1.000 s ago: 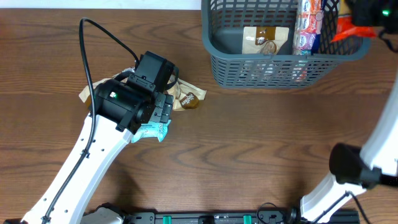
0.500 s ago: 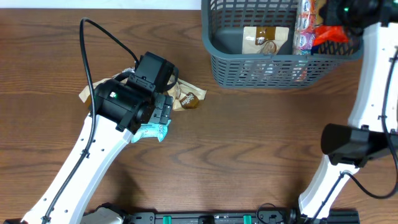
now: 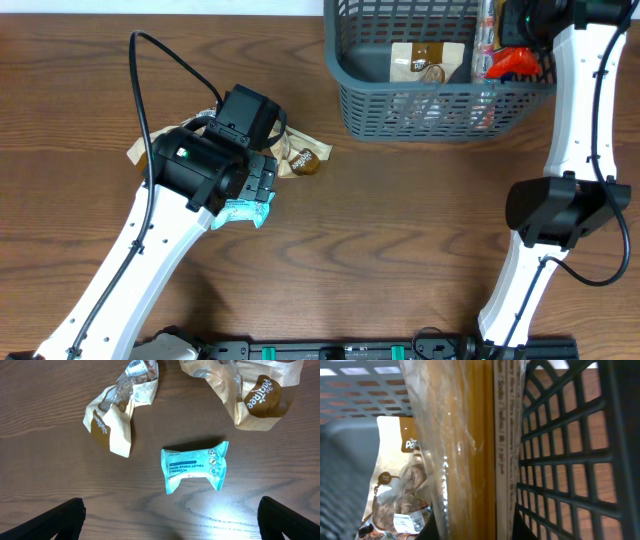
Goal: Pack container
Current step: 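Lower the spaghetti package into the basket's right side, then open the right gripper and withdraw it from the basket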
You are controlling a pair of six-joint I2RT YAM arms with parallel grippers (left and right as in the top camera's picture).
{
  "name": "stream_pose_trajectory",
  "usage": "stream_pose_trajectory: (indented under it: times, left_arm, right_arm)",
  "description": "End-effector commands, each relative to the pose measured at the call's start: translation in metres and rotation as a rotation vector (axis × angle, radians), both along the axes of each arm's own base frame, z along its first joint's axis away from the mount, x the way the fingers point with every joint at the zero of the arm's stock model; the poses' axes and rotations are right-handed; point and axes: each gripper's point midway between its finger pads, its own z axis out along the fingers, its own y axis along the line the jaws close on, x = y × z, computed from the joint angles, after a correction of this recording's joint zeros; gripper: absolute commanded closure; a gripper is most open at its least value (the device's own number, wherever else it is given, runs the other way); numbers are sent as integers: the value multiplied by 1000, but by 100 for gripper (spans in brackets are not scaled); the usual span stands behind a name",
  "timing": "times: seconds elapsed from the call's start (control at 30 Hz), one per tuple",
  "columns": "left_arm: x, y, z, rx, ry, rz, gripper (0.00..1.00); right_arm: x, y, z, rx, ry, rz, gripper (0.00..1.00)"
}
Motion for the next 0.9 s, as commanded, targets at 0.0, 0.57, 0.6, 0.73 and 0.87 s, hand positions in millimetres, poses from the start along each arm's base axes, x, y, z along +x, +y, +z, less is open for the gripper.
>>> stream_pose_trajectory:
  times: [0.0,0.57,0.6,0.73,0.87]
  left_arm:
    - [0,2,-4,6,12,16,1]
    - [0,2,-4,5,12,16,1]
    - [0,2,-4,5,12,16,1]
    - [0,2,-4,5,12,16,1]
    - [0,2,-4,6,12,16,1]
  right_arm:
    - [4,-11,-4,-22,0,-46,99]
    - [-2,-10,-7,-19,27,-46,78]
    - [-2,-10,-8,-19,29,-45,77]
    - [-4,-10,-9,-18,39,-45,76]
    - [-5,-10,-9,-18,42,-44,59]
